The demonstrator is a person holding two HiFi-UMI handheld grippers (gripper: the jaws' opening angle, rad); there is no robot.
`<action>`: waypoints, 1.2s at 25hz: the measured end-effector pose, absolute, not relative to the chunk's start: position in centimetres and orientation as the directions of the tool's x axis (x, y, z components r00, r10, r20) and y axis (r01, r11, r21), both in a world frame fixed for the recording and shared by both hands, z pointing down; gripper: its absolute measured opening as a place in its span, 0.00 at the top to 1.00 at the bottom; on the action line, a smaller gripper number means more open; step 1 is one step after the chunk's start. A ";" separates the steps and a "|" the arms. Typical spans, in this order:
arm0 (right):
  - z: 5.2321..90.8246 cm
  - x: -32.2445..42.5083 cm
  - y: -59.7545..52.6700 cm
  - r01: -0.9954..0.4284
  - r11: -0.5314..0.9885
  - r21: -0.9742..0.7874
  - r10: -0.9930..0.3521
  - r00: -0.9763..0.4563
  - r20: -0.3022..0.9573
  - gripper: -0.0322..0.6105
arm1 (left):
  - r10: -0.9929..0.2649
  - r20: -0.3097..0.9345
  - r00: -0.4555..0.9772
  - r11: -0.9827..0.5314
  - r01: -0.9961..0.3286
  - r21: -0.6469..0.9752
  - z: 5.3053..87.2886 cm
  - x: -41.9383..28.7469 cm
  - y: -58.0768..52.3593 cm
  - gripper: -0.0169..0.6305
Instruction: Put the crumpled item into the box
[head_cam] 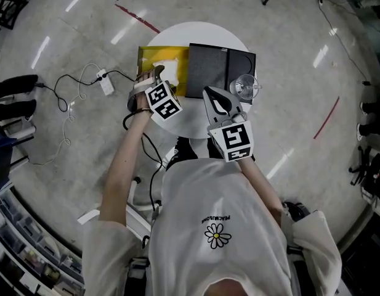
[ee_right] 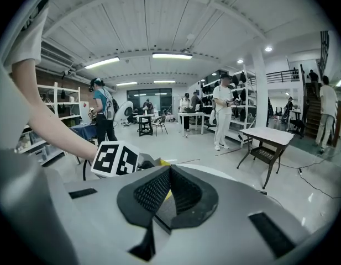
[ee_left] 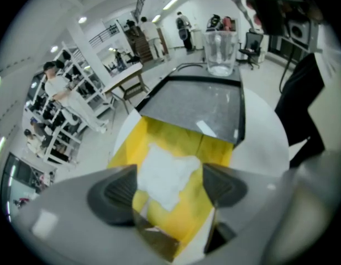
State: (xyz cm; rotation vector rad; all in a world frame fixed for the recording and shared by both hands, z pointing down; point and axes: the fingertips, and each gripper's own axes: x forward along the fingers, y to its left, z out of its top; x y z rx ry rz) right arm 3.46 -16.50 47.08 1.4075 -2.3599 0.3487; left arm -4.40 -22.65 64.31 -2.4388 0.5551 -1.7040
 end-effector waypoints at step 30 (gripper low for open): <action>41.7 0.2 -19.1 -0.832 0.552 0.056 -0.808 -0.517 0.284 0.95 | -0.869 0.327 0.371 -0.459 -0.851 -0.255 37.8 -8.2 -26.8 0.96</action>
